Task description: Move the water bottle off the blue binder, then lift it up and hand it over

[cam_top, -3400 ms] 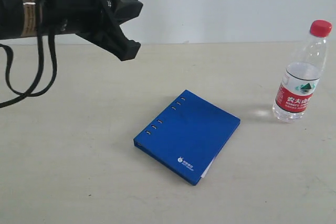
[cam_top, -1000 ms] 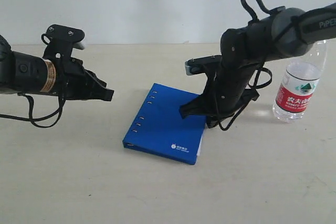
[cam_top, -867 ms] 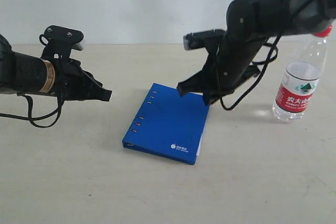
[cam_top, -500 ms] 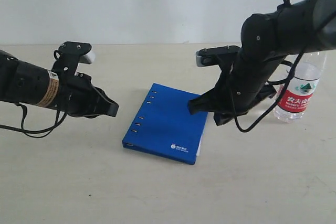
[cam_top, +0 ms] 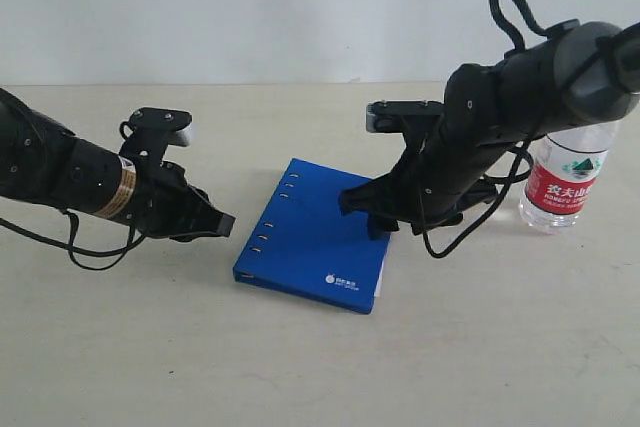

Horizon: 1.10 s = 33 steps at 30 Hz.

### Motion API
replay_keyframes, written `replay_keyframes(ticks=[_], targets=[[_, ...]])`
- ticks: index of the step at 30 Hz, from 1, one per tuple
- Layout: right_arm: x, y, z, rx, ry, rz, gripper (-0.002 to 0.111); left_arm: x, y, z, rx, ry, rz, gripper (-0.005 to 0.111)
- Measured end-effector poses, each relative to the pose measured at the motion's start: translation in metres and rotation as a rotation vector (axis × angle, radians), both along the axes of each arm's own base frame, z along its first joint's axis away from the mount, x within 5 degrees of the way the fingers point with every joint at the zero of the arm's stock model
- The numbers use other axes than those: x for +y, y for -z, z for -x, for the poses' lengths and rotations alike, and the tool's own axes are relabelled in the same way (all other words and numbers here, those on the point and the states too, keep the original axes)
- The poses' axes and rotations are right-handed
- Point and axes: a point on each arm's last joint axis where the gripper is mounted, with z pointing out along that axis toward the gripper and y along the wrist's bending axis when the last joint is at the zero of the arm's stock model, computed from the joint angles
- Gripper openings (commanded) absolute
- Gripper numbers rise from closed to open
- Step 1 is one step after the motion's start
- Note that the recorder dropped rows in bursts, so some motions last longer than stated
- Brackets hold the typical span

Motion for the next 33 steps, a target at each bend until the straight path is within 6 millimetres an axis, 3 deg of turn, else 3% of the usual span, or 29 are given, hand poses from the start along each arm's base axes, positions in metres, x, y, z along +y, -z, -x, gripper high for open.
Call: replay_keyframes(ticks=[9, 16, 25, 33], targets=[[0.012, -0.004, 0.003, 0.022, -0.035, -0.139, 0.049, 0.000, -0.001, 0.000, -0.006, 0.011, 0.000, 0.016], [0.014, -0.004, 0.004, 0.025, -0.059, -0.154, 0.049, 0.000, -0.001, 0.000, -0.007, 0.013, -0.001, 0.016], [-0.011, -0.004, -0.007, 0.063, 0.071, -0.162, 0.049, -0.001, -0.001, 0.000, -0.007, 0.016, -0.001, 0.016], [-0.010, -0.006, -0.008, 0.071, 0.100, -0.215, 0.049, -0.001, -0.001, 0.000, -0.009, 0.020, -0.002, 0.016]])
